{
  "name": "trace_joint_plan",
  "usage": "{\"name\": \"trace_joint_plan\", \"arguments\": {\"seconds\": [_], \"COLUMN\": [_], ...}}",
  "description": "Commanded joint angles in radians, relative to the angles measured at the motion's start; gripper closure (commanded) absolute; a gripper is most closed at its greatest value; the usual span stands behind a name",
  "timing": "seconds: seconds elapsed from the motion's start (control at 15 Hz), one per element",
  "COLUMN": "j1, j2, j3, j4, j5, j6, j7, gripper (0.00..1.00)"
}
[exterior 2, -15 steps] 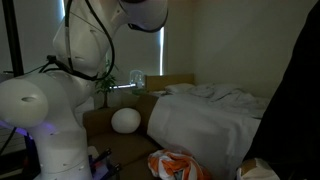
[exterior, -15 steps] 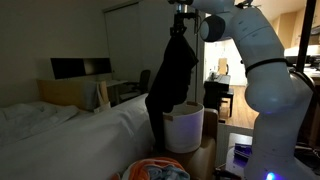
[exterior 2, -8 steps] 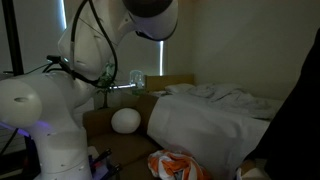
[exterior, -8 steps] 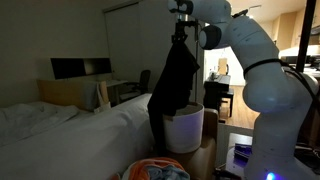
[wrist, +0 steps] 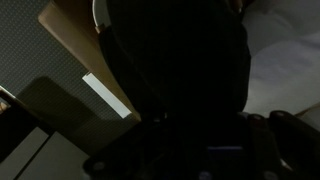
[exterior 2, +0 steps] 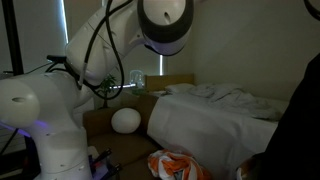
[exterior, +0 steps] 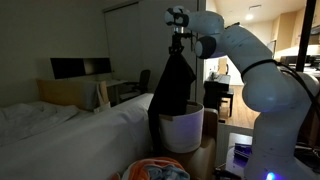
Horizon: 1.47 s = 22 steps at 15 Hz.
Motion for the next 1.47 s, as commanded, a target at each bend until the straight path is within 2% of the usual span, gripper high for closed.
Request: {"name": "trace_joint_plan", "arguments": {"seconds": [0.0, 0.2, 0.33, 0.87, 1.4], "j1": [-0.009, -0.014, -0.010, -0.002, 0.004], "j2": [0.070, 0.127, 0.133, 0.278, 0.471], "j3": [0.022, 0.016, 0.006, -0.018, -0.041], "j4": [0.067, 0.080, 0.029, 0.033, 0.055], "j5": [-0.024, -0.040, -0.066, -0.148, -0.162], "j6": [-0.054, -0.083, -0.071, -0.075, 0.083], "j7": [-0.014, -0.015, -0.020, 0.006, 0.198], "gripper": [0.91, 0.91, 0.92, 0.92, 0.92]}}
